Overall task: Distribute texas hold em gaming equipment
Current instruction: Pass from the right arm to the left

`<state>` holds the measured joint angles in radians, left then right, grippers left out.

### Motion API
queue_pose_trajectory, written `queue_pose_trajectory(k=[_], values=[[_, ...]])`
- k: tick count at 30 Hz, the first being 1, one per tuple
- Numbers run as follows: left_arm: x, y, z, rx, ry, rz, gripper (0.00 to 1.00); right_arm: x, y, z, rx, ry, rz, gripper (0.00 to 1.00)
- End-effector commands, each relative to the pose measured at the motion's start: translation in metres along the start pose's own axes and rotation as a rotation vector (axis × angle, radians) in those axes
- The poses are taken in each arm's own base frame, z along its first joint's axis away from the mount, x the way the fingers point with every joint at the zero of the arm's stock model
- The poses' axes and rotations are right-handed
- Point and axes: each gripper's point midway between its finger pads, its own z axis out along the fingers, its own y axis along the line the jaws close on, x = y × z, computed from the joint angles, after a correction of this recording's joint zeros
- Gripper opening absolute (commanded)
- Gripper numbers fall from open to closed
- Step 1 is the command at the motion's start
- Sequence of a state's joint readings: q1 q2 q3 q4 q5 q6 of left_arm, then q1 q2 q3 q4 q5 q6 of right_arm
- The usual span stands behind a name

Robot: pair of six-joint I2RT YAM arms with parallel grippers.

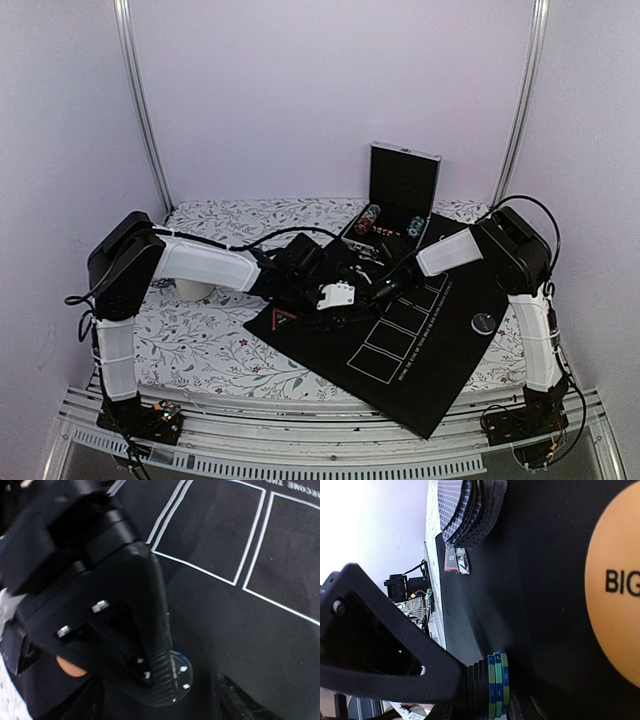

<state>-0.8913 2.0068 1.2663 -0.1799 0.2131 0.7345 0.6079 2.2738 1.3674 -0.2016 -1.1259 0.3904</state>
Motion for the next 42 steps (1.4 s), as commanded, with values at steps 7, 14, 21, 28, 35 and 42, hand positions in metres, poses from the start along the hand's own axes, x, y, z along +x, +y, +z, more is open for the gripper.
queue_pose_trajectory(k=[7, 14, 21, 28, 35, 42], values=[[-0.001, -0.009, 0.016, 0.192, -0.026, 0.035, 0.65, 0.001, -0.030, 0.009, 0.057, 0.004, 0.074, 0.03], [-0.004, -0.009, 0.019, 0.206, -0.036, 0.051, 0.59, 0.001, -0.032, 0.010, 0.075, -0.001, 0.085, 0.03], [-0.005, -0.011, 0.021, 0.228, -0.038, 0.051, 0.49, -0.001, -0.037, 0.009, 0.101, -0.009, 0.097, 0.16], [-0.003, -0.010, 0.021, 0.226, -0.033, 0.029, 0.44, 0.004, -0.043, 0.003, 0.169, -0.028, 0.105, 0.39], [-0.001, -0.009, 0.021, 0.232, -0.034, 0.007, 0.39, -0.001, -0.035, -0.005, 0.211, -0.060, 0.087, 0.48], [0.005, -0.012, 0.021, 0.256, -0.036, -0.023, 0.28, -0.005, -0.038, -0.017, 0.281, -0.081, 0.085, 0.50]])
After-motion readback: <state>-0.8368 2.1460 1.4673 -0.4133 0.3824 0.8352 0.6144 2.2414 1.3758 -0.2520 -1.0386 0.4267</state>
